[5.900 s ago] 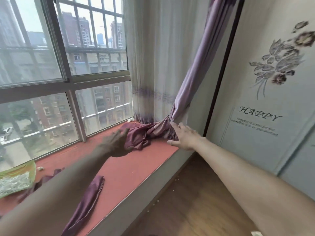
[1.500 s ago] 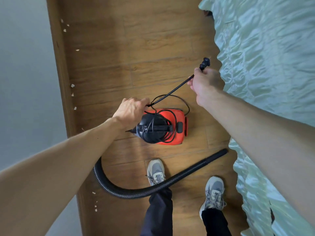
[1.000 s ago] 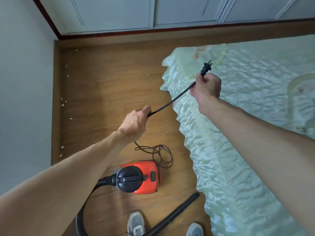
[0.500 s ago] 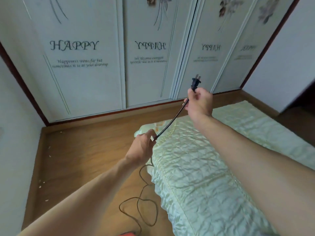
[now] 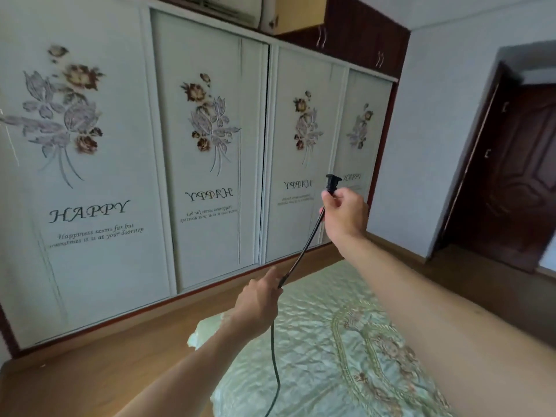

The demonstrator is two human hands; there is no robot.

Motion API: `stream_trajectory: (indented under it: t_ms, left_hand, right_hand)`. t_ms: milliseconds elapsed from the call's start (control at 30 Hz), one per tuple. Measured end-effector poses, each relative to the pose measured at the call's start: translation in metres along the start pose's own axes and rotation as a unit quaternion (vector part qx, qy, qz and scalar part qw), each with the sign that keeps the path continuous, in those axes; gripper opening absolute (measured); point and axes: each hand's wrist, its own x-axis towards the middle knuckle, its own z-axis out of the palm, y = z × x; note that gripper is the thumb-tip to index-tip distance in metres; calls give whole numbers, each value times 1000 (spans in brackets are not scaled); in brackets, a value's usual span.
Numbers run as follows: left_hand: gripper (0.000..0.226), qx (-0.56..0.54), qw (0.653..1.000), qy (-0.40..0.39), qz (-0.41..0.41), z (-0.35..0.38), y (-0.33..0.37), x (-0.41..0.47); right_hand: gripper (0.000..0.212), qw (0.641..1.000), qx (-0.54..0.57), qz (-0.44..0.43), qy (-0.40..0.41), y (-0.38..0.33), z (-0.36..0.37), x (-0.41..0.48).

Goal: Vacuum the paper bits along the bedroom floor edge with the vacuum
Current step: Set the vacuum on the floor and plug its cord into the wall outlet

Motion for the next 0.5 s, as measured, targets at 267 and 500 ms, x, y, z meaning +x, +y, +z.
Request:
stream_trajectory:
  t_ms: [267, 500]
  left_hand:
    - [16, -11, 994, -16, 103, 27, 155, 20]
    - [16, -100, 972, -75, 197, 71, 280, 12]
  right_hand:
    - [22, 993, -43, -16, 106, -16, -166, 46]
    - [19, 968, -129, -18, 215, -5, -320, 57]
